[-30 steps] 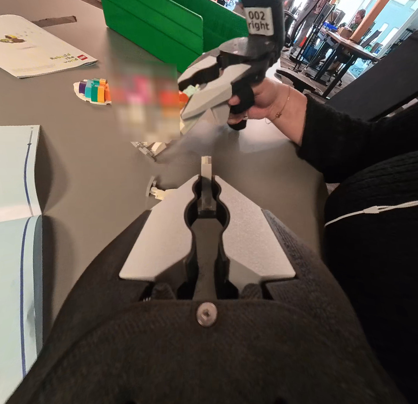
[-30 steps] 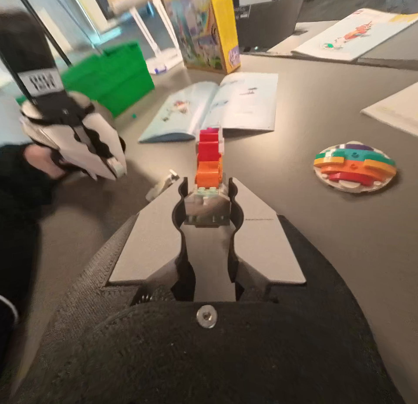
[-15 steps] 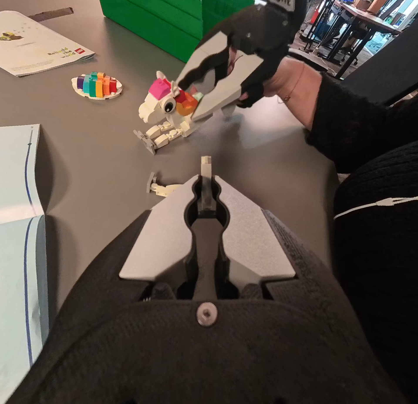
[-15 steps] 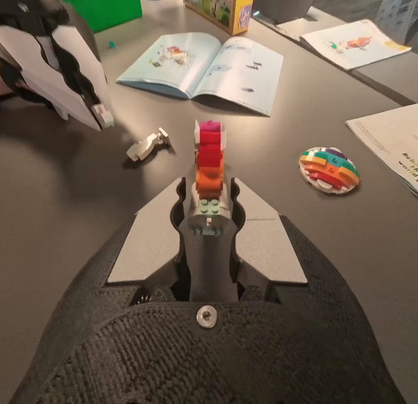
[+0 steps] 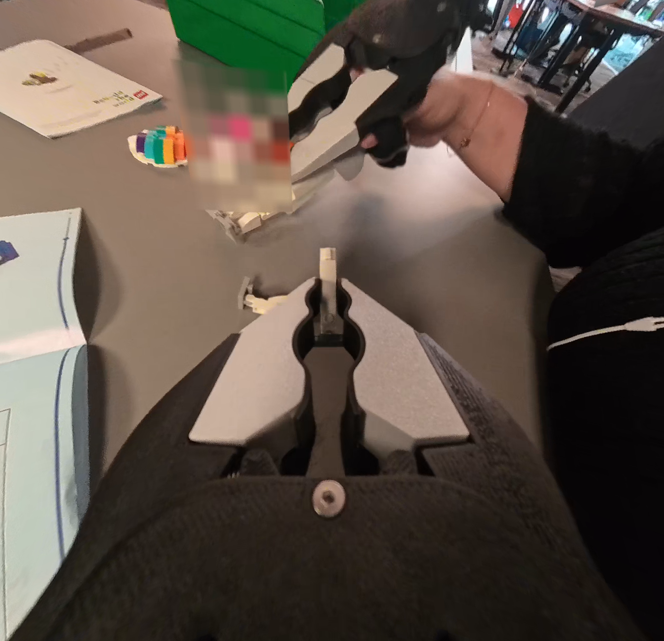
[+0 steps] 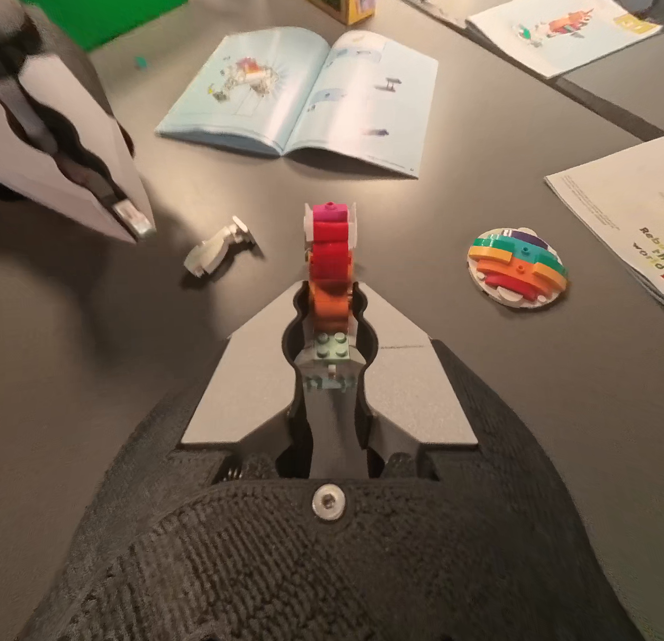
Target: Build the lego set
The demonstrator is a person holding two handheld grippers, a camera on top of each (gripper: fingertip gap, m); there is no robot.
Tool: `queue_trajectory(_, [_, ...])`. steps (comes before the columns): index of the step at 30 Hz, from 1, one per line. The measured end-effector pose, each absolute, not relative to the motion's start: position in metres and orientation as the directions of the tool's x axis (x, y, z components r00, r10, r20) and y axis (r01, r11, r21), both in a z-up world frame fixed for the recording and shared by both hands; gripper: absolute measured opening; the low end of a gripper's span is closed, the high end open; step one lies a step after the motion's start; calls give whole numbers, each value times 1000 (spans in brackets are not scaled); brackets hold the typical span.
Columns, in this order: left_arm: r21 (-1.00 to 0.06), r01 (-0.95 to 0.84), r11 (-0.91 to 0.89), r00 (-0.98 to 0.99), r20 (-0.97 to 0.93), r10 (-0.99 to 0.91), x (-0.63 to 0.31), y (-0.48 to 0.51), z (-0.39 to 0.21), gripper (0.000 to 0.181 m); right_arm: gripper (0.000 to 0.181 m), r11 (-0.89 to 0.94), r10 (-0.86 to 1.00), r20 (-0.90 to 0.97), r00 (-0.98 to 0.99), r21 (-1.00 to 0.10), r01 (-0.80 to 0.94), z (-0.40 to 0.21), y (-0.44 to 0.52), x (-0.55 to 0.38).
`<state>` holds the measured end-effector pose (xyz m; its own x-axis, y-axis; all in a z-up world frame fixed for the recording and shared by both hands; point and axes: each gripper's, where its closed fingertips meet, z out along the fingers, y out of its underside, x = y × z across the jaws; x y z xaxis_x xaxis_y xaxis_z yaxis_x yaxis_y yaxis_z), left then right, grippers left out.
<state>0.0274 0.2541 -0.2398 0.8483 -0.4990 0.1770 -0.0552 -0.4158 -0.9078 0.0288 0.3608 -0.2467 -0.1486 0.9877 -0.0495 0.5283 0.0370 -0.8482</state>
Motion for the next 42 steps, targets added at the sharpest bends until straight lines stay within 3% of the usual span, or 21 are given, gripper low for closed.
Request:
queue_trajectory(4, [-926, 17, -376, 858, 207, -471, 21, 256, -228, 7, 22, -244, 960, -275, -56, -917, 316, -211, 365, 13])
queue_trajectory(9, [-951, 120, -286, 873, 239, -426, 7, 257, -207, 8, 22, -552, 795, -578, -184, -815, 177, -178, 355, 7])
queue_trajectory(13, [-989, 34, -142, 945, 78, -319, -21, 258, -178, 7, 22, -462, 824, -520, -226, -847, 262, -186, 337, 6])
queue_trajectory(17, [-988, -54, -147, 969, -16, -248, -30, 260, -167, 7, 22, -326, 869, -413, -273, -892, 314, -186, 317, 5])
queue_trajectory(20, [-962, -59, -265, 980, -6, -198, -40, 263, -185, 7, 22, -288, 888, -371, -270, -909, 300, -182, 314, 3])
queue_trajectory(25, [-780, -81, -621, 966, 91, -240, -40, 251, -252, 7, 21, -373, 861, -438, -258, -890, 263, -173, 329, 9])
queue_trajectory(30, [-685, -136, -716, 961, 84, -263, -35, 246, -275, 8, 22, -353, 855, -426, -296, -896, 271, -175, 332, 14])
queue_trajectory(35, [-659, -111, -744, 961, 119, -249, -33, 245, -288, 8, 22, -295, 893, -358, -275, -924, 245, -181, 338, 17])
queue_trajectory(39, [-682, -57, -729, 967, 144, -210, -34, 248, -284, 38, 22, -291, 900, -351, -258, -925, 244, -188, 340, 19])
queue_trajectory(42, [-775, -157, -612, 975, -22, -223, -39, 258, -262, 59, 22, -275, 910, -338, -239, -926, 260, -193, 339, 18])
